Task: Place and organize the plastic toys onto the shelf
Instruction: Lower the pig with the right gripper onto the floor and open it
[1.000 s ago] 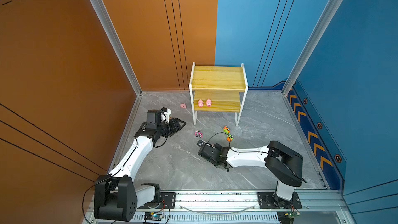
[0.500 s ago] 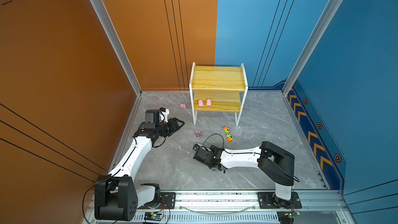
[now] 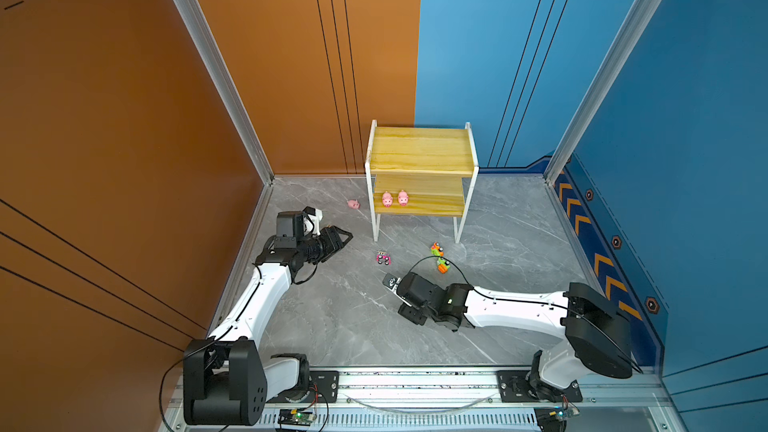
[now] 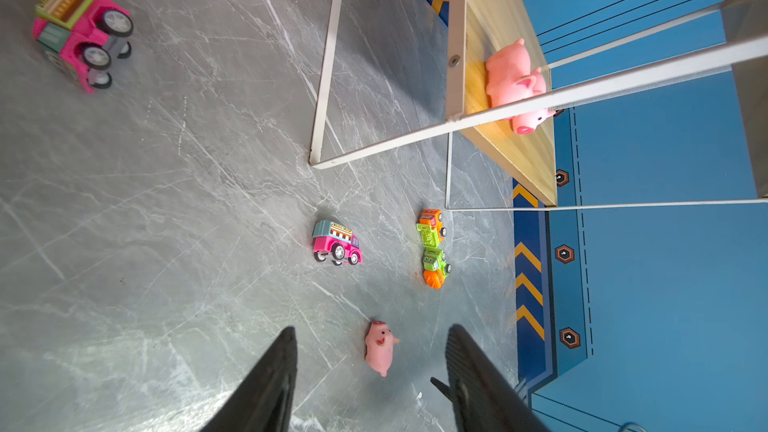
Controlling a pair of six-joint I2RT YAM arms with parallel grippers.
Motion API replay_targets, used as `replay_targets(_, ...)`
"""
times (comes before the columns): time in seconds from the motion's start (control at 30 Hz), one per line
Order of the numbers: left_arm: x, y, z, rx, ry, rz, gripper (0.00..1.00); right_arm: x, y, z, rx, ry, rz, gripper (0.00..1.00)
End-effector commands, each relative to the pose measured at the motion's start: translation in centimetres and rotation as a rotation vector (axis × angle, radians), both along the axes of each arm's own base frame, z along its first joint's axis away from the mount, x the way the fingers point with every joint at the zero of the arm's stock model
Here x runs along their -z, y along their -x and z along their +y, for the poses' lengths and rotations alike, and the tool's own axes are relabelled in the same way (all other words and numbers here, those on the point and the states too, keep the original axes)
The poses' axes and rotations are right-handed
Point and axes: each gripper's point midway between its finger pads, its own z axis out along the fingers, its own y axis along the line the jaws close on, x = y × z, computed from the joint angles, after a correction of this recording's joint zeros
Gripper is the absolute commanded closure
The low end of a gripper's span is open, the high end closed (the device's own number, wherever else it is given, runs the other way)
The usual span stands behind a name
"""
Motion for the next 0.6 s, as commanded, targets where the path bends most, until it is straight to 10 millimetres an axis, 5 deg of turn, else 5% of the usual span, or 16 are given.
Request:
replay_targets(0.0, 0.0, 0.2, 0.4, -0.004, -0.020, -0.021, 0.41, -0.6, -1.1, 0.0, 0.091, -0.125, 0.027, 0.31)
replay_targets(0.2, 0.1, 0.1, 0.6, -0.009, -0.023, -0.020, 0.41, -0.2, -3.0, 0.1, 0.228, -0.231, 0.075, 0.31)
replay_targets(0.57, 0.2, 0.0, 0.6, -0.012, -0.024, -0.016, 0.41, 3.6, -3.9, -0.5, 0.339, -0.120, 0.101, 0.27)
